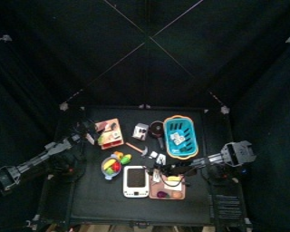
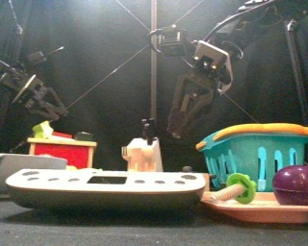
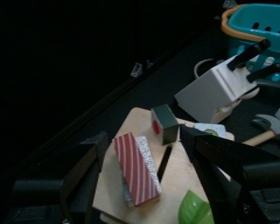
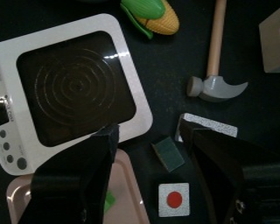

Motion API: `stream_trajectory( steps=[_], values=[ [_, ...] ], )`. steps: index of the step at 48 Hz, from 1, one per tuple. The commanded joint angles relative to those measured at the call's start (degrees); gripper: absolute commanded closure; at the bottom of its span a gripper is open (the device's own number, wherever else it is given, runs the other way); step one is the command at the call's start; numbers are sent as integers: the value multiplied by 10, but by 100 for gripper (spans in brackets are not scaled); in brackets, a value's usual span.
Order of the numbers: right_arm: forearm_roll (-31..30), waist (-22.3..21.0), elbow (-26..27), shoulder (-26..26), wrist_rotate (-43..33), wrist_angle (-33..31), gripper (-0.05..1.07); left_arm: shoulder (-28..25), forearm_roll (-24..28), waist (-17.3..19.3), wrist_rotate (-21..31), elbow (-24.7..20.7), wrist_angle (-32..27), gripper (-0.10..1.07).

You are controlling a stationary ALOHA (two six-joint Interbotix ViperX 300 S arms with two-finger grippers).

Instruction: Grab starfruit top

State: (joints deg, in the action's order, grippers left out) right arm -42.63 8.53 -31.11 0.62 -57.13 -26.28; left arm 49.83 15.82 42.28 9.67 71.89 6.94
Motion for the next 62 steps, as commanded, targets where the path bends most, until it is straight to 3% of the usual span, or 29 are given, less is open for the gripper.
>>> stream_trajectory(
  steps=[1,6,18,27,36,46,62],
  values=[
    [-1,1,10,-11,1,2,12,0,1,-24,0,-19,-4,0],
    [-1,2,9,-10,3,2,12,16,4,-76,0,-34,-74,0],
    [-1,1,9,-11,2,2,12,53,6,-208,0,-124,-345,0],
    [-1,2,8,-11,2,2,12,53,23,-284,-2,-123,-428,-1],
    [-1,1,8,-10,2,2,12,53,50,-305,-1,-106,-451,-1],
    [-1,0,8,-7,3,2,12,53,151,-284,0,-73,-442,-1],
    [-2,-3,11,-2,3,1,12,40,169,-238,-1,-29,-340,0]
  ],
)
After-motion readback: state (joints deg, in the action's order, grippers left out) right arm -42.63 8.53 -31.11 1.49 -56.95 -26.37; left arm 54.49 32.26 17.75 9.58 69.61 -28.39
